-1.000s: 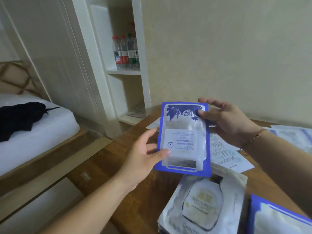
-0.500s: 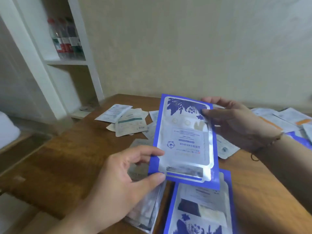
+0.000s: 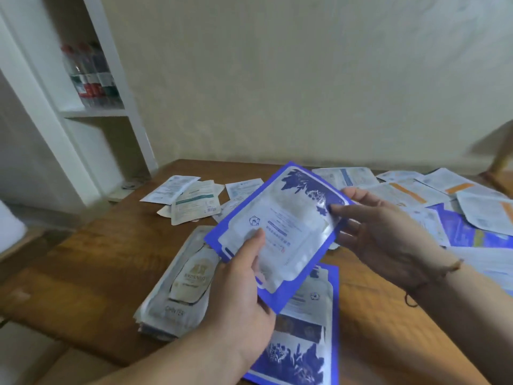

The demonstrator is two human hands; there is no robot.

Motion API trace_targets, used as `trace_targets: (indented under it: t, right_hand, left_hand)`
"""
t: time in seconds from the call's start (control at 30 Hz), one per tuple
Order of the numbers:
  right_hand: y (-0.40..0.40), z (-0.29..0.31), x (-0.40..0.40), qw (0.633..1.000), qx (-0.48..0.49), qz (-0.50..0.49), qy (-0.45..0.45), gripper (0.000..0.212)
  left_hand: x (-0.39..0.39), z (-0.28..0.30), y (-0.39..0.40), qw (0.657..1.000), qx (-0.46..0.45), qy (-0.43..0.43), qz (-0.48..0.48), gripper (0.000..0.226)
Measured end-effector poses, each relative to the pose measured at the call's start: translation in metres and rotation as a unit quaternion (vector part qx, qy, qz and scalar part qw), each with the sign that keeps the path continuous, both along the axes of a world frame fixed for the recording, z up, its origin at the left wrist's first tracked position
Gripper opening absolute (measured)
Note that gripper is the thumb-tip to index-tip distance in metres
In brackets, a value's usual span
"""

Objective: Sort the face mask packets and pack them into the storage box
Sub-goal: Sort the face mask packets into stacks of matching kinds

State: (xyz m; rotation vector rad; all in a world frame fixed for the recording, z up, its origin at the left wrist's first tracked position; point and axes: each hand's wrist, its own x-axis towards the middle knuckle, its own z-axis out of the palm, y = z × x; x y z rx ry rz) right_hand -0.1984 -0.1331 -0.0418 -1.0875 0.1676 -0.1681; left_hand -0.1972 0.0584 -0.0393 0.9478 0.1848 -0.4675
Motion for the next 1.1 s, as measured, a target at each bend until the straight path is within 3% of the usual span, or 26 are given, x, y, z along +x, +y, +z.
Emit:
trace_targets:
  t: [0.1,0.2,0.27,0.37,0.43,0.53,0.63,0.8,0.87,1.0,1.1]
  right_hand:
    - [-0.021,0.009,-0.007,0.997,-0.016,0.072,0.027,0.033]
    - [-0.040,0.015,-0.008,0.987,-0.010,0.146,0.059,0.062]
    - [-0.044,0.009,-0.009,0.974,-0.072,0.205,0.057,0.066]
    - [-0.038,0.004,-0.010,0.959,-0.142,0.244,0.034,0.035]
    - [-0.036,0.003,-0.010,0.961,-0.139,0.237,0.024,0.030]
    - [-0.030,-0.001,-0.009,0.982,-0.131,0.133,0.003,0.030]
    - [-0.017,-0.004,-0.007,0.998,-0.063,0.014,-0.011,0.027]
    - [0.001,-0.002,-0.008,0.999,-0.043,-0.002,0.013,0.015]
    - [0.002,0.000,-0.008,0.999,-0.044,0.022,0.019,0.013]
    - [-0.009,0.003,-0.004,0.996,-0.081,0.027,0.033,0.048]
    - [-0.009,-0.009,-0.008,0.987,-0.143,0.011,0.067,0.041]
  left_hand:
    - [0.012,0.005,0.011,0.994,0.022,-0.005,-0.110,0.029]
    - [0.036,0.014,0.026,0.938,0.085,-0.050,-0.331,0.034]
    - [0.052,0.019,0.028,0.912,0.130,-0.077,-0.382,0.031]
    - [0.065,0.024,0.027,0.908,0.143,-0.091,-0.383,0.029]
    - [0.069,0.022,0.027,0.919,0.117,-0.096,-0.364,0.027]
    - [0.073,0.011,0.026,0.959,0.026,-0.072,-0.273,0.055]
    - [0.066,0.004,0.020,0.959,-0.022,-0.092,-0.269,0.063]
    - [0.052,0.000,0.008,0.941,0.105,-0.179,-0.268,0.028]
    - [0.051,-0.002,0.012,0.932,0.121,-0.202,-0.275,0.029]
    - [0.042,0.001,0.028,0.906,0.155,-0.190,-0.346,0.033]
    - [0.025,-0.007,0.040,0.900,0.204,-0.229,-0.311,0.062]
